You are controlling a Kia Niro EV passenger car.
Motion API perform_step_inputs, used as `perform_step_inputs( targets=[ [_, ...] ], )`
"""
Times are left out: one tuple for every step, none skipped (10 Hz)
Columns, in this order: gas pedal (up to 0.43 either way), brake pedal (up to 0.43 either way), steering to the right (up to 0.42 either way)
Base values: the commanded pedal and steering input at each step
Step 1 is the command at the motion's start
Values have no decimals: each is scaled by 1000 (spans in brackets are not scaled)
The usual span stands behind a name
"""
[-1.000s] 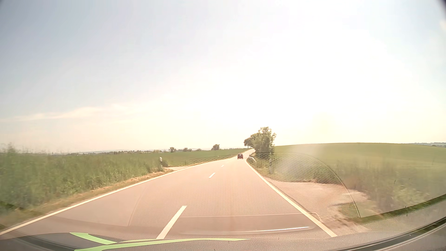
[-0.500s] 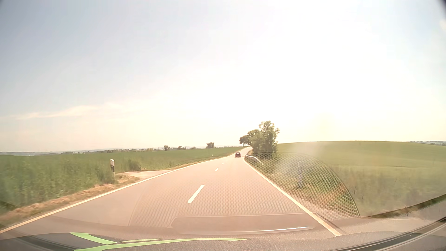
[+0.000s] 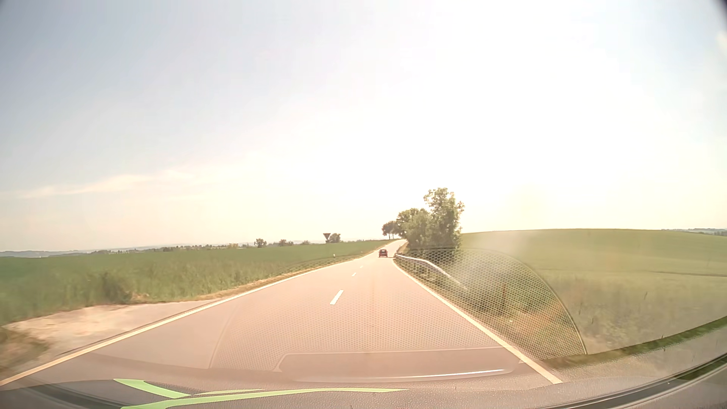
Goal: Follow the waypoints while adhering to traffic rules and regulations
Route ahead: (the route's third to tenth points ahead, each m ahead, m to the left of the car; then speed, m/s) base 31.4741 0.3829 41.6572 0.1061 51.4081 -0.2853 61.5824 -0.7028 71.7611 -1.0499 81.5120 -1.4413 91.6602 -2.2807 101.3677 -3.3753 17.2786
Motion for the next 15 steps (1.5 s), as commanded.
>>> perform_step_inputs(
  targets=[
    [287,0,10],
    [287,0,10],
    [287,0,9],
    [287,0,6],
    [287,0,4],
    [280,0,4],
    [280,0,4],
    [280,0,4],
    [280,0,4],
    [280,0,4],
    [268,0,4],
    [268,0,4],
    [260,0,4],
    [260,0,4],
    [260,0,4]
  ],
)
